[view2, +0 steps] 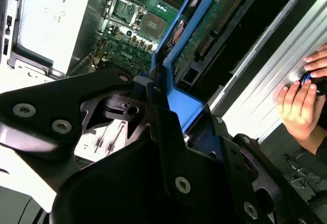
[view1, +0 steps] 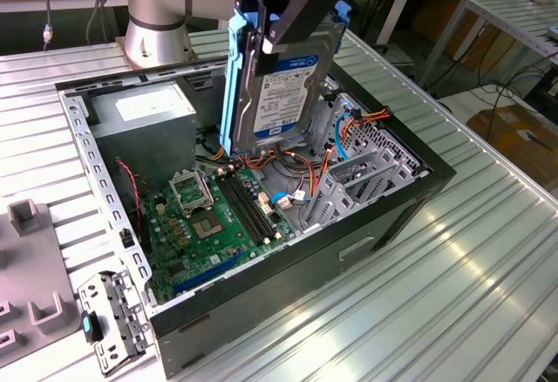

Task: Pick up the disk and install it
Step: 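Insert the disk into the insertion slot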

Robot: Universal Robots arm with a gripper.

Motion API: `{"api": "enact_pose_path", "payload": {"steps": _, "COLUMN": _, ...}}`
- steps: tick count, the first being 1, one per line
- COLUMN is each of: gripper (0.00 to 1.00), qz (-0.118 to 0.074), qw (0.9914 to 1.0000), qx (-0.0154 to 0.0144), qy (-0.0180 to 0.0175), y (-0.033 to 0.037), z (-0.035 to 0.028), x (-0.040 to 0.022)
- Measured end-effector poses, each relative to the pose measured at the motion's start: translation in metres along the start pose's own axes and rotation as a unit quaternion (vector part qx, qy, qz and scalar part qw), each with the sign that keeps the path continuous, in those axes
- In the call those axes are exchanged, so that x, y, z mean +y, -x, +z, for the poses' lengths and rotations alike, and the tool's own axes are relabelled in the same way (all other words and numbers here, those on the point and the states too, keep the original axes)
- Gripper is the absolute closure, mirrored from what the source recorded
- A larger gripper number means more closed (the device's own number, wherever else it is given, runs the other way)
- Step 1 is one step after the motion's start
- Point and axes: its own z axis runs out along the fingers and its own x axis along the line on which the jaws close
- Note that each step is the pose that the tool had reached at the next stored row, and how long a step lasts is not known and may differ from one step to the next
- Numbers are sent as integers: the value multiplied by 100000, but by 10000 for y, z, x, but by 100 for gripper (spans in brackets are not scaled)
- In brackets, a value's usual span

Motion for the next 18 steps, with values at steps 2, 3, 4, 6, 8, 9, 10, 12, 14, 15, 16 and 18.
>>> {"api": "enact_pose_path", "payload": {"steps": 2, "gripper": 63, "qz": 0, "qw": 100000, "qx": 10, "qy": 5, "y": -64, "z": 3, "x": -4}}
{"api": "enact_pose_path", "payload": {"steps": 3, "gripper": 63, "qz": 0, "qw": 100000, "qx": 9, "qy": 3, "y": -84, "z": 5, "x": -5}}
{"api": "enact_pose_path", "payload": {"steps": 4, "gripper": 63, "qz": 1, "qw": 100000, "qx": 9, "qy": 3, "y": -101, "z": 7, "x": -7}}
{"api": "enact_pose_path", "payload": {"steps": 6, "gripper": 63, "qz": 1, "qw": 100000, "qx": 25, "qy": 0, "y": -142, "z": 11, "x": -12}}
{"api": "enact_pose_path", "payload": {"steps": 8, "gripper": 63, "qz": 2, "qw": 100000, "qx": 32, "qy": 4, "y": -162, "z": 14, "x": -21}}
{"api": "enact_pose_path", "payload": {"steps": 9, "gripper": 63, "qz": 1, "qw": 100000, "qx": 33, "qy": 1, "y": -172, "z": 15, "x": -34}}
{"api": "enact_pose_path", "payload": {"steps": 10, "gripper": 63, "qz": 1, "qw": 100000, "qx": 25, "qy": -3, "y": -176, "z": 17, "x": -47}}
{"api": "enact_pose_path", "payload": {"steps": 12, "gripper": 63, "qz": -3, "qw": 100000, "qx": 37, "qy": 2, "y": -180, "z": 18, "x": -80}}
{"api": "enact_pose_path", "payload": {"steps": 14, "gripper": 63, "qz": -2, "qw": 100000, "qx": 23, "qy": -3, "y": -183, "z": 22, "x": -123}}
{"api": "enact_pose_path", "payload": {"steps": 15, "gripper": 63, "qz": -3, "qw": 100000, "qx": 28, "qy": -1, "y": -184, "z": 23, "x": -136}}
{"api": "enact_pose_path", "payload": {"steps": 16, "gripper": 63, "qz": 2, "qw": 100000, "qx": 28, "qy": 0, "y": -183, "z": 25, "x": -163}}
{"api": "enact_pose_path", "payload": {"steps": 18, "gripper": 63, "qz": 1, "qw": 100000, "qx": 32, "qy": 2, "y": -183, "z": 27, "x": -214}}
